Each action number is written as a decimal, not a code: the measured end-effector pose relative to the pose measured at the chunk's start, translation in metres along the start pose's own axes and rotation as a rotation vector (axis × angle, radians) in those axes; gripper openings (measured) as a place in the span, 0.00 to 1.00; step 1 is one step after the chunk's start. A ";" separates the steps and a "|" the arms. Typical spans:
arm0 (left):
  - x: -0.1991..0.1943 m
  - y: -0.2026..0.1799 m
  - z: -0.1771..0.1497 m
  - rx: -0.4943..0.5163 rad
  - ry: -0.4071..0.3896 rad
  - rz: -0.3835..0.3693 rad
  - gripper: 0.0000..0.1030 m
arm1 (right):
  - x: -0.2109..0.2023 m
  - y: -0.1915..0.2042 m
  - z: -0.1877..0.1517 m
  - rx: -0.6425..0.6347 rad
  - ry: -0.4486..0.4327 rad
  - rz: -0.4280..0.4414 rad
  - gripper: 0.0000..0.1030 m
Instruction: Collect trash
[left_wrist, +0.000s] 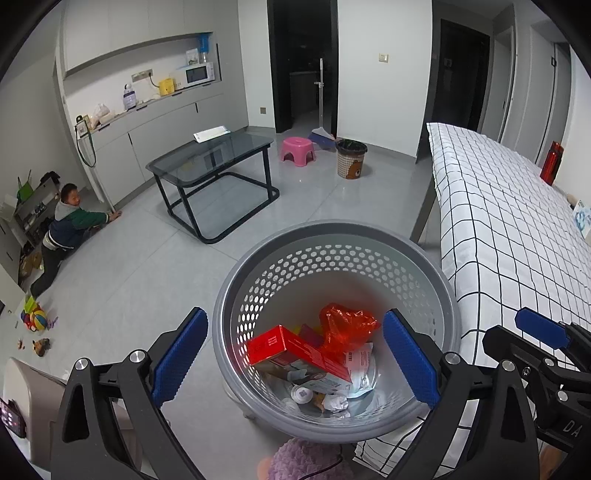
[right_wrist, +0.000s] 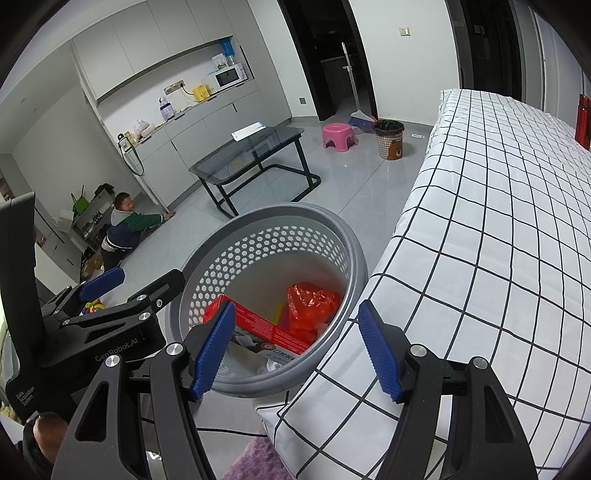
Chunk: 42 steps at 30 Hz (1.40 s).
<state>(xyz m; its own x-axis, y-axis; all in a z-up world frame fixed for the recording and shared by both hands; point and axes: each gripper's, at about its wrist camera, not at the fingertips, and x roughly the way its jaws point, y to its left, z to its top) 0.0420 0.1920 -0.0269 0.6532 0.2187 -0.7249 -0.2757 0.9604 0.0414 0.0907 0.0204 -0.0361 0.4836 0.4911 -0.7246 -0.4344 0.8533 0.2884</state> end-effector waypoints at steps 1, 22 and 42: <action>0.000 0.000 0.000 0.003 0.000 0.001 0.91 | -0.001 0.000 0.001 0.002 -0.001 -0.001 0.64; 0.006 -0.055 -0.002 0.130 0.027 -0.124 0.91 | -0.033 -0.034 -0.012 0.051 -0.026 -0.108 0.64; 0.006 -0.086 0.003 0.170 0.021 -0.169 0.91 | -0.049 -0.047 -0.024 0.078 -0.041 -0.136 0.64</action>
<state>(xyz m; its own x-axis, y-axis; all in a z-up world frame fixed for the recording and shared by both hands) 0.0721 0.1110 -0.0323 0.6650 0.0507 -0.7451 -0.0400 0.9987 0.0322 0.0691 -0.0479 -0.0286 0.5651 0.3752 -0.7347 -0.3035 0.9227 0.2378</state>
